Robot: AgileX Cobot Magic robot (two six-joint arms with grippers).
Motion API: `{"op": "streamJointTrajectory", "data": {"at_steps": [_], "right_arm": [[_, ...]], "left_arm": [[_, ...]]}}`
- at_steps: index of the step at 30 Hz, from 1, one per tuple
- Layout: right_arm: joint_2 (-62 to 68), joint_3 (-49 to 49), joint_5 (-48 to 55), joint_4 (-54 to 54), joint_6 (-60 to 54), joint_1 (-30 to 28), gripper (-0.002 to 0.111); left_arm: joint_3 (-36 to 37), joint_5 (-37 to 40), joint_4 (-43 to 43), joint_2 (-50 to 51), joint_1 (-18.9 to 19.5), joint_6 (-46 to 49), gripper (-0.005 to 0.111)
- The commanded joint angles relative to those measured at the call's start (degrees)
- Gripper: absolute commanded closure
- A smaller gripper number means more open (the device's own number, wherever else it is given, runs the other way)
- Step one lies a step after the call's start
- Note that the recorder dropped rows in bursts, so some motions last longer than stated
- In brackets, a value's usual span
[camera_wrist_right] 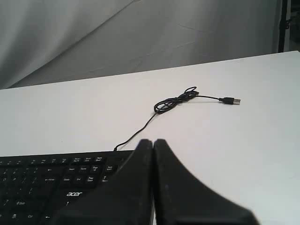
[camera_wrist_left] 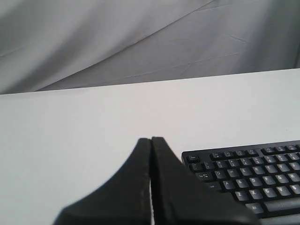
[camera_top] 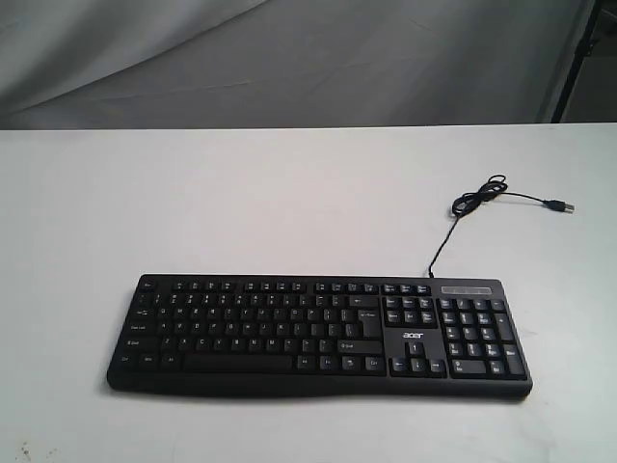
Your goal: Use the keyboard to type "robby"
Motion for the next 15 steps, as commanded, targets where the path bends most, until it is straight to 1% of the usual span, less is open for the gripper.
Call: {"op": "streamJointTrajectory", "data": {"at_steps": [1, 12, 15], "right_arm": [[-0.3, 0.2, -0.2, -0.6, 0.3, -0.4, 0.108], [-0.3, 0.2, -0.2, -0.6, 0.3, -0.4, 0.108], [-0.3, -0.2, 2.3, -0.1, 0.3, -0.4, 0.108]], "left_arm": [[0.2, -0.4, 0.3, -0.2, -0.4, -0.2, 0.107], [0.2, -0.4, 0.3, -0.2, -0.4, -0.2, 0.107], [0.2, -0.4, 0.3, -0.2, -0.4, -0.2, 0.107]]}}
